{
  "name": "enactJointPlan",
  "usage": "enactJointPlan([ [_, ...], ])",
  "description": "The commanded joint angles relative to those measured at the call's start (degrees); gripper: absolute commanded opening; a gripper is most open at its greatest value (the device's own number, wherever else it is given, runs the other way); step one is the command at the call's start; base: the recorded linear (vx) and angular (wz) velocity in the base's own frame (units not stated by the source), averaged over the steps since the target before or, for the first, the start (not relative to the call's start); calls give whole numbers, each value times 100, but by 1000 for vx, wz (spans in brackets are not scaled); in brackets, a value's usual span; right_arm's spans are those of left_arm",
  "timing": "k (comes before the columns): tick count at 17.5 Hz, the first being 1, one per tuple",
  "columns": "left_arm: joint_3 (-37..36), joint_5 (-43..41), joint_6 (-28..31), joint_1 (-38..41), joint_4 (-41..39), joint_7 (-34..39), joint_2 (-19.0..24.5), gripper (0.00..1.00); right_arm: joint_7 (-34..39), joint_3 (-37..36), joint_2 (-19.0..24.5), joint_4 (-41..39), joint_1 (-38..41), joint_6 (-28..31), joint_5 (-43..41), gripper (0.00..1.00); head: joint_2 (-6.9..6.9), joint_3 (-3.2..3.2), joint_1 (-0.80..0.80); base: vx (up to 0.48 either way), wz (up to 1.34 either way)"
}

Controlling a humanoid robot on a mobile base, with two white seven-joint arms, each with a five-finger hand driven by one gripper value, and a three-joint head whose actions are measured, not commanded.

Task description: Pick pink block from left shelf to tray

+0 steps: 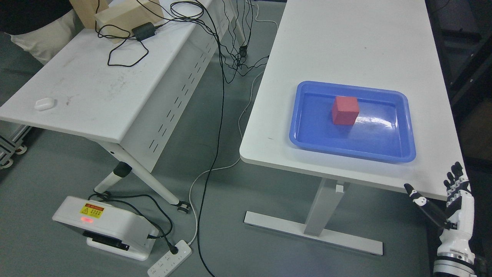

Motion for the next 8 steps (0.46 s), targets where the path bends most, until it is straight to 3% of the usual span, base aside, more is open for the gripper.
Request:
enactJointPlan([
  [1, -8, -9, -2, 27, 0, 2, 100, 100, 1, 0, -100, 0, 3, 4, -6, 100, 0, 0, 0, -121, -108],
  [8, 1, -9, -2, 35, 0, 2, 100, 100, 1, 0, -100, 0, 3, 4, -6, 100, 0, 0, 0, -109, 44],
])
